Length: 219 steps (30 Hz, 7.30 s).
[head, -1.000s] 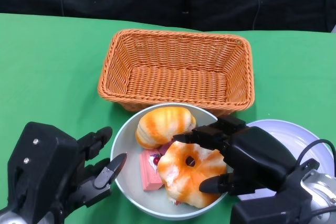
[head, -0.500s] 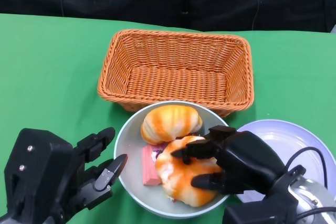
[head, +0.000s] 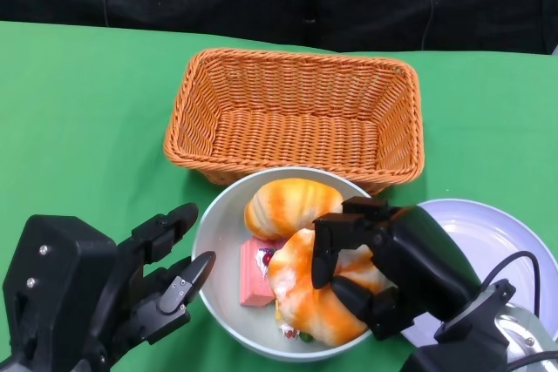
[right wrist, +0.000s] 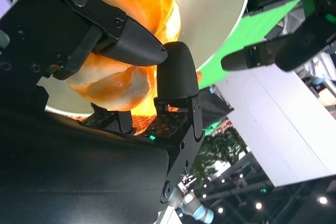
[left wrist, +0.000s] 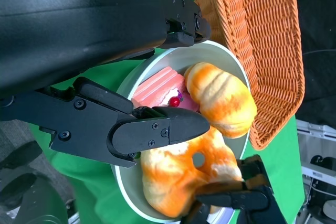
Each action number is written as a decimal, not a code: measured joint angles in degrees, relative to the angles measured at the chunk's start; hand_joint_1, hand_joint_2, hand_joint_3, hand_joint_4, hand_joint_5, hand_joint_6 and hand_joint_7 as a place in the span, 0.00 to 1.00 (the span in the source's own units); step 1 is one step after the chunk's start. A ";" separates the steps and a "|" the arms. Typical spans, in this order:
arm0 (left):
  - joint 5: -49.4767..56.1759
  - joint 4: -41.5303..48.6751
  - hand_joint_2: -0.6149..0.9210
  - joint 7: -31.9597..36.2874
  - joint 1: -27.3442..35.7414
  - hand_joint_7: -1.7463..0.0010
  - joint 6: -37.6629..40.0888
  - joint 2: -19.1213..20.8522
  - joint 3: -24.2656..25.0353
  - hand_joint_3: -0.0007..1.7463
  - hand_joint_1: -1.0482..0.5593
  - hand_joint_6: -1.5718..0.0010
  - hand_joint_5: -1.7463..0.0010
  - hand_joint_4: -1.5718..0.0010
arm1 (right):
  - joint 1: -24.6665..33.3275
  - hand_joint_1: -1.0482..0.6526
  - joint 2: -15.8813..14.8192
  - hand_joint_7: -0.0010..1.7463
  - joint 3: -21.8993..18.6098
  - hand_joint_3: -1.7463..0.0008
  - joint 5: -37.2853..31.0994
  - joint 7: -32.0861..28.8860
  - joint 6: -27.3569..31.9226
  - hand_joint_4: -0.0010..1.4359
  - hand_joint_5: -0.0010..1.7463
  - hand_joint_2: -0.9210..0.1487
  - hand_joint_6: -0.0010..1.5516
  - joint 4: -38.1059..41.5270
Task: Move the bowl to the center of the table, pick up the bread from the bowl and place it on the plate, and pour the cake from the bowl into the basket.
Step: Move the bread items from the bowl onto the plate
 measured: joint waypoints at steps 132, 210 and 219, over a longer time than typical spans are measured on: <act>-0.50 3.23 1.00 -0.96 0.01 1.00 -3.62 -0.20 0.65 0.28 0.27 0.88 0.84 0.86 | 7.14 0.32 -9.01 0.05 -8.92 0.93 4.65 16.98 23.41 0.03 0.42 0.00 0.21 -30.32; 0.51 -1.44 1.00 -0.48 1.75 0.96 -2.27 0.54 -2.78 0.33 0.30 0.75 0.69 0.78 | -22.22 0.52 3.50 1.00 14.54 0.93 -18.65 -34.46 -0.13 0.70 1.00 0.03 0.51 33.32; 0.26 -1.41 1.00 -1.01 1.84 0.97 -2.36 0.94 -2.66 0.34 0.30 0.74 0.70 0.80 | -17.30 0.48 0.57 1.00 8.58 0.07 -11.08 -30.19 -5.58 0.70 1.00 0.62 0.49 20.49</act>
